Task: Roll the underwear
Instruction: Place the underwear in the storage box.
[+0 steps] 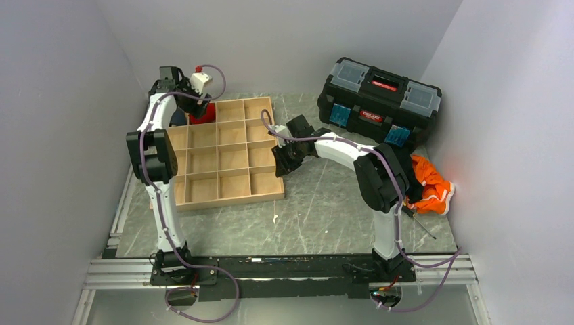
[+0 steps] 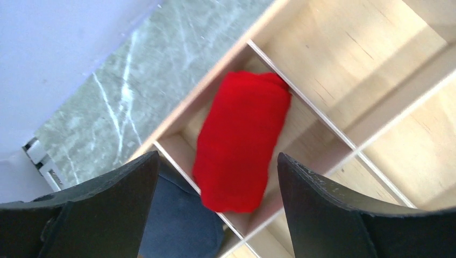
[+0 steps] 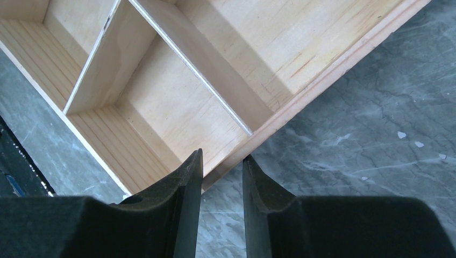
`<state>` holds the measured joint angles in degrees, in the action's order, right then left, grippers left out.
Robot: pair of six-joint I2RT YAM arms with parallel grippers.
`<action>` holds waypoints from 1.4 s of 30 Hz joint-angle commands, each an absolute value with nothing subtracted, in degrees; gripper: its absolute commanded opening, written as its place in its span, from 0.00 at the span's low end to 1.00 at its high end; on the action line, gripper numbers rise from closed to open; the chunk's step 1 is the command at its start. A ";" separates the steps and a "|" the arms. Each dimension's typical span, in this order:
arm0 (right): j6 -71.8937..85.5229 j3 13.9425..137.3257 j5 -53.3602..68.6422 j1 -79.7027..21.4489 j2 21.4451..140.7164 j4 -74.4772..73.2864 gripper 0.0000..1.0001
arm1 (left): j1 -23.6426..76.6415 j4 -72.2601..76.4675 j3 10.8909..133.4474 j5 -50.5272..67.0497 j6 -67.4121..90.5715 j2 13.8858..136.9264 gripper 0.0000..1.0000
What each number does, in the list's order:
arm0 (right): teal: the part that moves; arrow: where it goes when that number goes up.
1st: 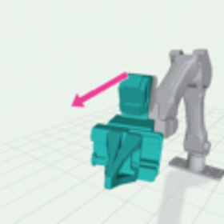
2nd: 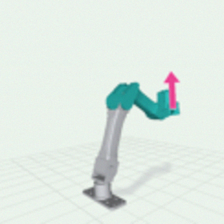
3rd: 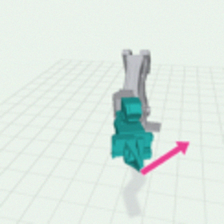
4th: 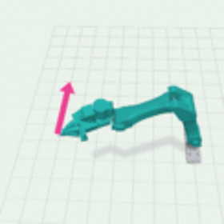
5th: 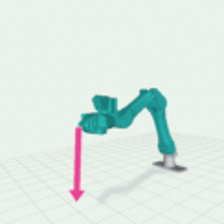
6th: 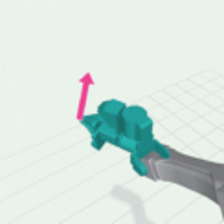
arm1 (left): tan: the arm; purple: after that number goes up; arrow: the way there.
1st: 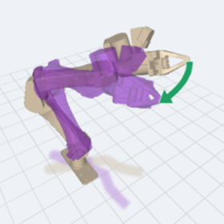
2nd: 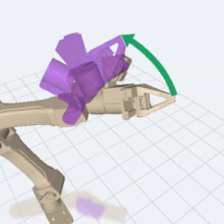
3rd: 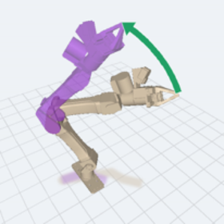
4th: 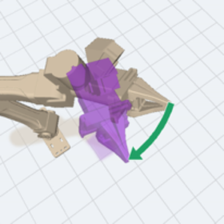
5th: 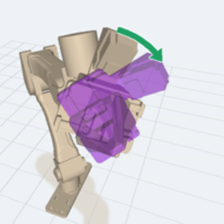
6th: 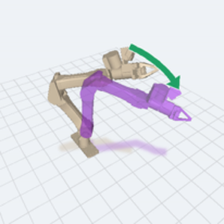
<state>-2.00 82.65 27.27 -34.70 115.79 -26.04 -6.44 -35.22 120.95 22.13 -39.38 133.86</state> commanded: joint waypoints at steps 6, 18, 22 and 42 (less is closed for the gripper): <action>-5.01 83.27 28.42 -35.11 119.77 -27.44 0.00 | -3.79 -32.98 127.62 18.89 -36.08 140.00 0.81; -4.67 83.58 29.23 -34.72 120.28 -27.15 0.00 | -2.18 -40.80 136.18 12.73 -34.74 144.58 0.67; -4.57 83.66 29.15 -34.68 120.39 -27.24 0.00 | -1.29 -40.39 134.70 10.30 -34.82 143.94 0.65; -3.73 85.02 30.78 -34.85 122.82 -27.24 0.00 | -1.29 -49.48 137.05 5.75 -28.04 146.18 0.56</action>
<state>-1.23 85.36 29.98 -33.76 117.97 -28.69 -0.60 -43.16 135.15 6.74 -32.69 144.97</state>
